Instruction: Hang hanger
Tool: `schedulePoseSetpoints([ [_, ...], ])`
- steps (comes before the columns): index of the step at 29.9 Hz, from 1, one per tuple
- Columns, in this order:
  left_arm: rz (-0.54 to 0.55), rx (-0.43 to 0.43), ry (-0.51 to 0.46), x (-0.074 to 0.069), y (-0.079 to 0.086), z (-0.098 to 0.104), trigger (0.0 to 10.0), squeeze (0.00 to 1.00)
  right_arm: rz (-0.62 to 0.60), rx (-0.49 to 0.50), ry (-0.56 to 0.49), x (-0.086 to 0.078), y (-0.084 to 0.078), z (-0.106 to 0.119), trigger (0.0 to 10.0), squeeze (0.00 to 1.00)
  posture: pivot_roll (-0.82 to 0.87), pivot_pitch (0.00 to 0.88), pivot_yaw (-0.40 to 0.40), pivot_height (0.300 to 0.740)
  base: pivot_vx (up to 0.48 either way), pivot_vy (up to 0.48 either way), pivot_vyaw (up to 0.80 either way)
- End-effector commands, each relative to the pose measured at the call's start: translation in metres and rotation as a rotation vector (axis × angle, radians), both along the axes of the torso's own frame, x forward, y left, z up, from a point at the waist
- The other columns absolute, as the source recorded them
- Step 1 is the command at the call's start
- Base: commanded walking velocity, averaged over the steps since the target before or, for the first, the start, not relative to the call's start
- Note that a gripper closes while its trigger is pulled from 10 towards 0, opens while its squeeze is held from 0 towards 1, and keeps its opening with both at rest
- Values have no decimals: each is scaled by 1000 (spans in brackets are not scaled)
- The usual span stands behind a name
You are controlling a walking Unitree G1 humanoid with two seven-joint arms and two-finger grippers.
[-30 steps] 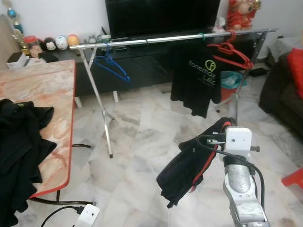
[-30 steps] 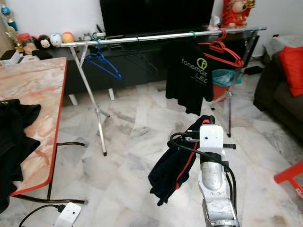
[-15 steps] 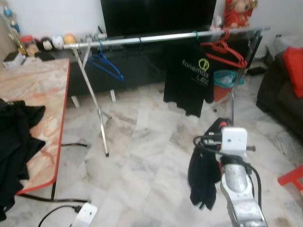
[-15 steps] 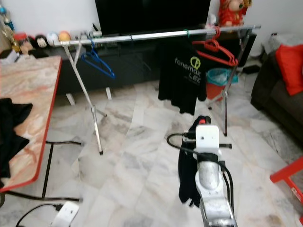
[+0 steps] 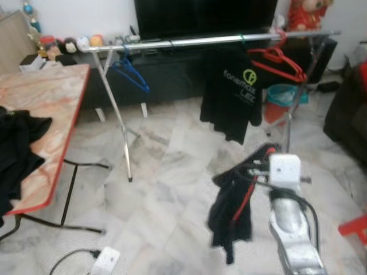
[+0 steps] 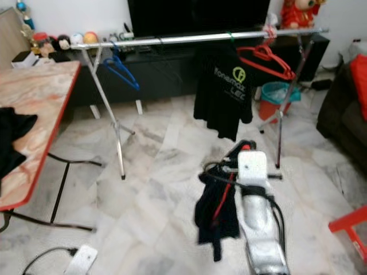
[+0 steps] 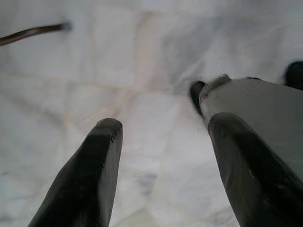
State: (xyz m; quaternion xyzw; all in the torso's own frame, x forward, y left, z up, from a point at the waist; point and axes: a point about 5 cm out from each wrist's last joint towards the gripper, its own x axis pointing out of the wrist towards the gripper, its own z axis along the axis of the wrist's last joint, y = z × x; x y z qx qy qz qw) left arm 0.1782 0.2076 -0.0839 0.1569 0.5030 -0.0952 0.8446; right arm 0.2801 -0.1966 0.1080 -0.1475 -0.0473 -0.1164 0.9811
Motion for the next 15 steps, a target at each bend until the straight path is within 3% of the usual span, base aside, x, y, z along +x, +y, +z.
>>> schedulePoseSetpoints([
  [1,13,25,16,-3,11,0,10000,0,30,11,-37,3,9,8,10000,0,-33,0,30,740,0,-322,0],
  [15,23,23,14,-3,11,0,10000,0,34,14,-34,4,9,8,10000,0,-30,0,28,740,0,-296,0],
])
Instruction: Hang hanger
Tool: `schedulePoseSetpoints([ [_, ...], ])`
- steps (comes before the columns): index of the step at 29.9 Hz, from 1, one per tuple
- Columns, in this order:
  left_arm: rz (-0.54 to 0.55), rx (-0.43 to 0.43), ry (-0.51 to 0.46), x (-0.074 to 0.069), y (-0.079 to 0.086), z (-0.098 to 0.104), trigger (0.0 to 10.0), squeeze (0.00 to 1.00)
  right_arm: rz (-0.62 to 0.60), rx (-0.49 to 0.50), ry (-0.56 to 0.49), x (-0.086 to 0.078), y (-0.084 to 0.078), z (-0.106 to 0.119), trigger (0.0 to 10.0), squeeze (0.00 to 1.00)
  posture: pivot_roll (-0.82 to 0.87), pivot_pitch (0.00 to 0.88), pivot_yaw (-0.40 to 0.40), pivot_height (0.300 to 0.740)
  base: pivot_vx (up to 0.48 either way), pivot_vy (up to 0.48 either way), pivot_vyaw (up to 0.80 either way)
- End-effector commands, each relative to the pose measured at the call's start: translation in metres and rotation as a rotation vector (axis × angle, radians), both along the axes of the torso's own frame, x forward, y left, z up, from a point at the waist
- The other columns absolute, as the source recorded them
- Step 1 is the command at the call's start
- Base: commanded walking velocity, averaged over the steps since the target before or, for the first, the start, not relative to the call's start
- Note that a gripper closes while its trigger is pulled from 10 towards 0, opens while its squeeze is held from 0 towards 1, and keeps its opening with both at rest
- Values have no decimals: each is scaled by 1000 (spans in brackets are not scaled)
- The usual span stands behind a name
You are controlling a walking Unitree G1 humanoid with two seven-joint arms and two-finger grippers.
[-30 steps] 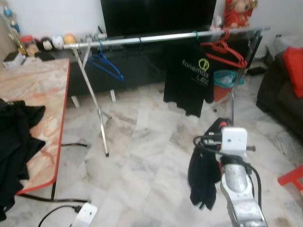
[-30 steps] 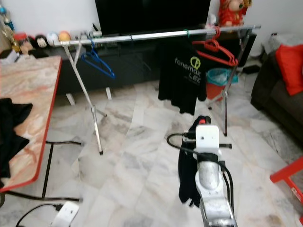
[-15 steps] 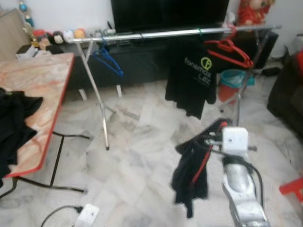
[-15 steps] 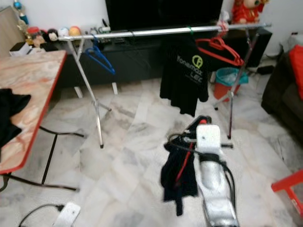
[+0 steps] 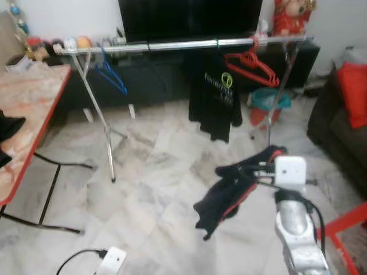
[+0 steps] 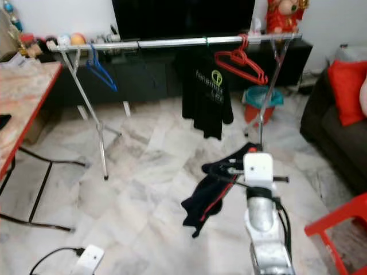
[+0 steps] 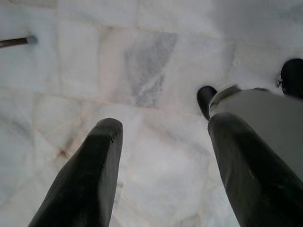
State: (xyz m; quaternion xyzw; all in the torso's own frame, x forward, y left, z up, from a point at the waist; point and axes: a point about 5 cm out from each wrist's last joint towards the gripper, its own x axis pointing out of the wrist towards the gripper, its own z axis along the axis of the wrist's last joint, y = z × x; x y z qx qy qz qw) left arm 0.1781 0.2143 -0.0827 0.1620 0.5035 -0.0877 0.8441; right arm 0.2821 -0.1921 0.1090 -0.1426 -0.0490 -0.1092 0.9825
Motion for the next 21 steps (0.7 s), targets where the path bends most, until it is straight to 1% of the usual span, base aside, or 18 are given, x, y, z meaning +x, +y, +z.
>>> schedulePoseSetpoints([
  [1,16,7,16,-3,4,-1,10000,0,18,5,-32,2,5,7,10000,0,-30,0,28,740,0,0,0],
  [11,49,-5,5,-3,4,-1,10000,0,17,18,-26,3,4,7,10000,0,-30,0,28,740,0,0,0],
  [21,51,-4,7,-3,4,-1,10000,0,27,15,-14,3,5,4,10000,0,-29,0,27,740,293,0,0],
])
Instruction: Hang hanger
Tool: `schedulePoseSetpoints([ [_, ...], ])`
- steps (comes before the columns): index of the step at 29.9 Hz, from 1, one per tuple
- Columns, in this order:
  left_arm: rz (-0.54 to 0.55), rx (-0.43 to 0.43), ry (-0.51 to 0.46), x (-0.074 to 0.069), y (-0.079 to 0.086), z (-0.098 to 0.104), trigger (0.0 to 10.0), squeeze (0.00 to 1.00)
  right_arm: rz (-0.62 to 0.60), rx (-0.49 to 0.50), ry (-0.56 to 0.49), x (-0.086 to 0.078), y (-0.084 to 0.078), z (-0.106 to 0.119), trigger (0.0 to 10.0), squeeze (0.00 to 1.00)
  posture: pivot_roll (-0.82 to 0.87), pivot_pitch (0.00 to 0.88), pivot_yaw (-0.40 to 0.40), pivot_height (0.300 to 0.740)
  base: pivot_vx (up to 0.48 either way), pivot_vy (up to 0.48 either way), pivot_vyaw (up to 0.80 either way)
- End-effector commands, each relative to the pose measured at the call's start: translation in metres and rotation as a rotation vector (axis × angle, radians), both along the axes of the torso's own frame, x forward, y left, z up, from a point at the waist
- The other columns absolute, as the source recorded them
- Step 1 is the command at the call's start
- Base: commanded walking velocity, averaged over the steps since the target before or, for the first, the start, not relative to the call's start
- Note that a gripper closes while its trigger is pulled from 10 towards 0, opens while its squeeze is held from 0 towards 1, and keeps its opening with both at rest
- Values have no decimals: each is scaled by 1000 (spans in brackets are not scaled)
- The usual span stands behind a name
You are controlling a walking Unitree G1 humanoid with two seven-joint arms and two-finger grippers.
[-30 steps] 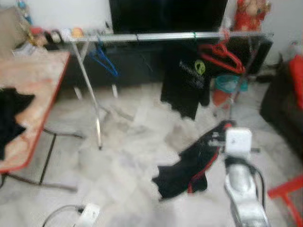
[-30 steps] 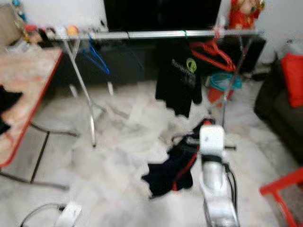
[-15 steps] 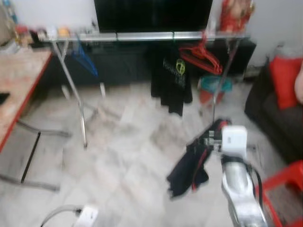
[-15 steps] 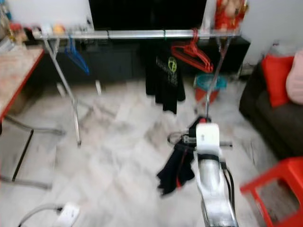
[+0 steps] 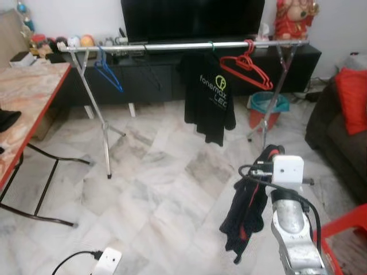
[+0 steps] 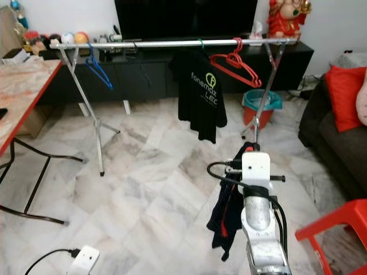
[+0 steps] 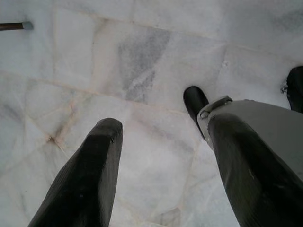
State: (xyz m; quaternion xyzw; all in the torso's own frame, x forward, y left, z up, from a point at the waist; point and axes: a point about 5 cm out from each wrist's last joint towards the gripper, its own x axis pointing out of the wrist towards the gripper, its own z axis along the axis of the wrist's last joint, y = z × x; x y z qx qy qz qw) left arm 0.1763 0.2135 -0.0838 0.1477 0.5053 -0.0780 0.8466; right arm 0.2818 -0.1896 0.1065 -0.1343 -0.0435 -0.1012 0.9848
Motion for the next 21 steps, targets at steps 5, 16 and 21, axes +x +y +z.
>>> schedulePoseSetpoints([
  [5,18,10,8,-1,5,0,10000,0,13,0,-22,4,3,6,10000,0,-30,0,27,740,298,0,0],
  [16,17,10,8,-1,5,0,10000,0,20,7,-19,5,4,6,10000,0,-30,0,28,740,303,0,0],
  [21,17,10,8,-1,5,0,10000,0,20,9,-18,4,4,5,10000,0,-30,0,28,740,304,0,0],
])
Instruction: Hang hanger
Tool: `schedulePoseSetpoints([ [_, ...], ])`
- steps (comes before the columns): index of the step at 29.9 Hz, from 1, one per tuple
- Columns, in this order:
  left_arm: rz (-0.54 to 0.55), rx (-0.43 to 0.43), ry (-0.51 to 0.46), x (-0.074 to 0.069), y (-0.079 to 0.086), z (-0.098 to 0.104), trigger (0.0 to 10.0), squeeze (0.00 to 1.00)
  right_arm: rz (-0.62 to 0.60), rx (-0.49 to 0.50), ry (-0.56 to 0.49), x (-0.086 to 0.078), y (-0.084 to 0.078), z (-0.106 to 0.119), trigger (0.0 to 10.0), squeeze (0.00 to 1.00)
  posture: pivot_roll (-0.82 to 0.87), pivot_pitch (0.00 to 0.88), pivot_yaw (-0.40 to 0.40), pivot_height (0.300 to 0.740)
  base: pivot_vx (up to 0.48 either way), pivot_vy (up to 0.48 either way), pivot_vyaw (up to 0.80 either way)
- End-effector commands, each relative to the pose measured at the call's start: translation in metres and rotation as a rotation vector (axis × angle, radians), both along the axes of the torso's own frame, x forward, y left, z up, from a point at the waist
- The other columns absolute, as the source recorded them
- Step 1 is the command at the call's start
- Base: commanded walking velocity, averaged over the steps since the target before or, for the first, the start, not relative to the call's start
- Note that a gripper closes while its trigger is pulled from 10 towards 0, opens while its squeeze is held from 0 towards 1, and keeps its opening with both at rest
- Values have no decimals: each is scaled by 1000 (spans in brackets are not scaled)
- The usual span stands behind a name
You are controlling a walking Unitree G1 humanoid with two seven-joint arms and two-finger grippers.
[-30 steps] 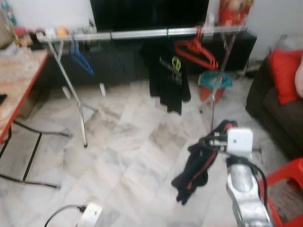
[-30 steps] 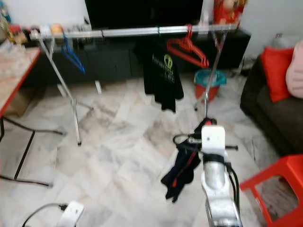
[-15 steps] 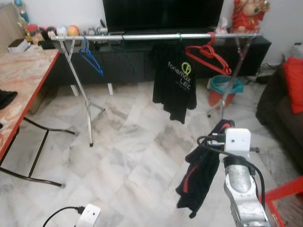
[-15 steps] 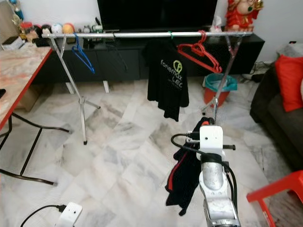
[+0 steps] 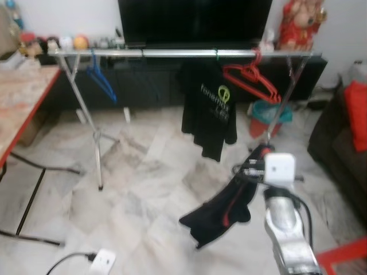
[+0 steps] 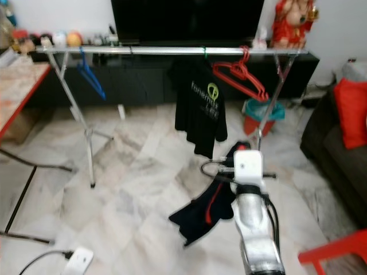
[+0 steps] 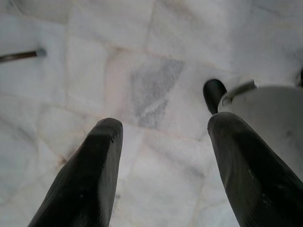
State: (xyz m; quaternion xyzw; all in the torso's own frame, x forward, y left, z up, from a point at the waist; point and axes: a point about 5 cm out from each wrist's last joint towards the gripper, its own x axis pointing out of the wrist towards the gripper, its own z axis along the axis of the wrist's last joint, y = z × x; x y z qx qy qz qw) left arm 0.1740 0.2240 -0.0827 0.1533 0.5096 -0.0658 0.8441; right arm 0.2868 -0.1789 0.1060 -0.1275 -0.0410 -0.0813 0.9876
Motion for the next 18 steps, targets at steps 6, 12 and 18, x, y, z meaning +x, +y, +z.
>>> schedulePoseSetpoints([
  [6,2,-13,2,1,-5,-1,10000,0,-20,1,-24,0,-7,5,10000,0,-30,0,27,740,304,0,0],
  [12,1,-14,2,1,-6,-1,10000,0,-14,1,-24,0,-7,5,10000,0,-31,0,27,740,307,0,0],
  [18,2,-14,2,1,-6,-1,10000,0,-11,-1,-19,0,-6,4,10000,0,-31,0,27,740,306,0,0],
])
